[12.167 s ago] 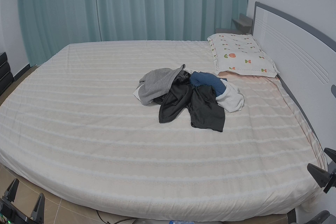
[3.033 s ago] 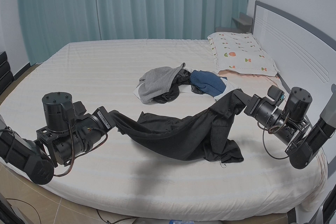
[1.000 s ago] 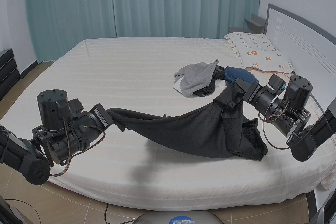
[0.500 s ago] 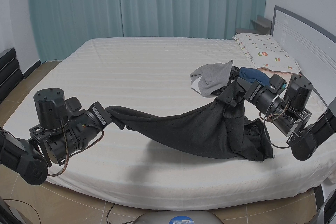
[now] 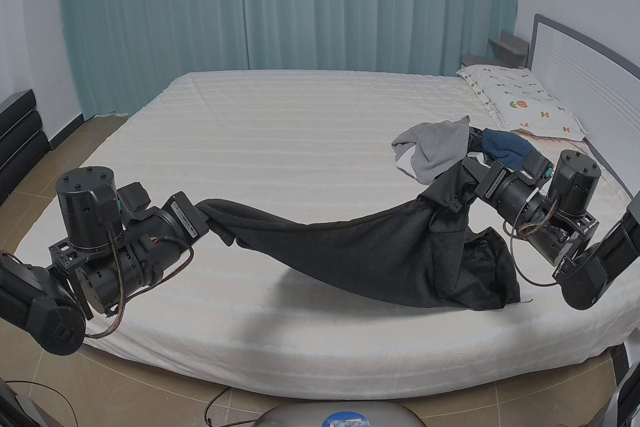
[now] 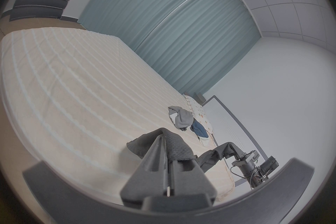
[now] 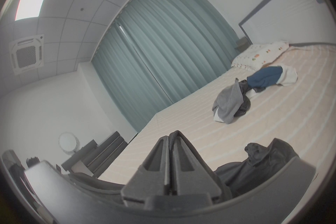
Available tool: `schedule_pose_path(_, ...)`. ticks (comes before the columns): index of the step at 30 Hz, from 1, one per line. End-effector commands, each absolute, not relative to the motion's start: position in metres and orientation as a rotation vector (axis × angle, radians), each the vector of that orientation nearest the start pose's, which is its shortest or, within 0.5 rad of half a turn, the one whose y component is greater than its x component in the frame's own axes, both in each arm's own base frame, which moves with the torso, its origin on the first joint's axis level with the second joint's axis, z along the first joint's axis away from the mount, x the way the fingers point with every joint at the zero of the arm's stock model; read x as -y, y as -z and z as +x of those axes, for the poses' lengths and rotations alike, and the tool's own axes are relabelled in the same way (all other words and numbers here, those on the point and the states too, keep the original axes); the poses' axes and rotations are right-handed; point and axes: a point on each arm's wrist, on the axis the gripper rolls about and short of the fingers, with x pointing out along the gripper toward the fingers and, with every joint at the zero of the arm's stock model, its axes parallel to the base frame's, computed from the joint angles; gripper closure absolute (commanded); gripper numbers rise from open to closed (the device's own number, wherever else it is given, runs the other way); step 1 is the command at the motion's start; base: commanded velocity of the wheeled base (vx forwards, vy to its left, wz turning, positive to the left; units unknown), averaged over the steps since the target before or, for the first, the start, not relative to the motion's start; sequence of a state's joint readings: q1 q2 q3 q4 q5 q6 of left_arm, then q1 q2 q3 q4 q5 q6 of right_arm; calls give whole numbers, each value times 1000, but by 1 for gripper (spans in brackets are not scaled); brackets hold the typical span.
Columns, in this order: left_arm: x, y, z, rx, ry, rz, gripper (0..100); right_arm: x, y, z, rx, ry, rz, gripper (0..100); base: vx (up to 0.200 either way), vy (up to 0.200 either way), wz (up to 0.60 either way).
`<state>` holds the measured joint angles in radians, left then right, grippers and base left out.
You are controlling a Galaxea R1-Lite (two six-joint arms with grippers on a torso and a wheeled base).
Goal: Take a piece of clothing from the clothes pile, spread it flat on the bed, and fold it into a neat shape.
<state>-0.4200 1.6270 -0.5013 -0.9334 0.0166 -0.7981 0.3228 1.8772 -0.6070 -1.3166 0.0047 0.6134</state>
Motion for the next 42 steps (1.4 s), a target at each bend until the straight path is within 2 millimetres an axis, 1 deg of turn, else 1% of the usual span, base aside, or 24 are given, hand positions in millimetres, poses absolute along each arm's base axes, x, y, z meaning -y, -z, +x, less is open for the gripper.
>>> schedule_pose_path(1, 105, -155, 237, -338, 305, -742, 100, -95, -151, 298, -54, -324, 673, 100, 0, 200, 0)
schedule_pose_path(11, 108, -154, 235, -345, 315, -740, 100, -92, -150, 298, -58, -314, 672, 100, 0, 200, 0)
schedule_pose_path(21, 108, -156, 234, -338, 321, -742, 100, -93, -151, 294, -58, -322, 670, 100, 0, 200, 0)
schedule_pose_path(25, 107, -152, 231, -350, 314, -741, 100, -96, -149, 294, -70, -328, 669, 100, 0, 0, 0)
schedule_pose_path(26, 106, -149, 229, -359, 310, -739, 100, -101, -147, 292, -85, -336, 662, 100, 0, 0, 0)
schedule_pose_path(27, 106, -149, 228, -359, 310, -739, 100, -101, -147, 291, -88, -332, 659, 100, 0, 0, 0)
schedule_pose_path(33, 104, -149, 216, -366, 324, -737, 100, -97, -141, 267, -136, -323, 655, 100, 0, 0, 0)
schedule_pose_path(34, 104, -149, 216, -366, 324, -737, 100, -97, -141, 267, -138, -324, 655, 100, 0, 0, 0)
schedule_pose_path(35, 103, -150, 210, -367, 332, -735, 100, -96, -142, 259, -143, -324, 654, 100, 0, 0, 0)
schedule_pose_path(38, 103, -149, 201, -380, 343, -730, 100, -93, -143, 250, -140, -317, 654, 100, -133, 0, 0)
schedule_pose_path(40, 100, -146, 191, -393, 349, -728, 100, -94, -143, 236, -151, -318, 651, 100, -200, 0, 0)
schedule_pose_path(42, 100, -144, 186, -405, 354, -725, 100, -98, -137, 223, -176, -324, 641, 100, -200, 0, 0)
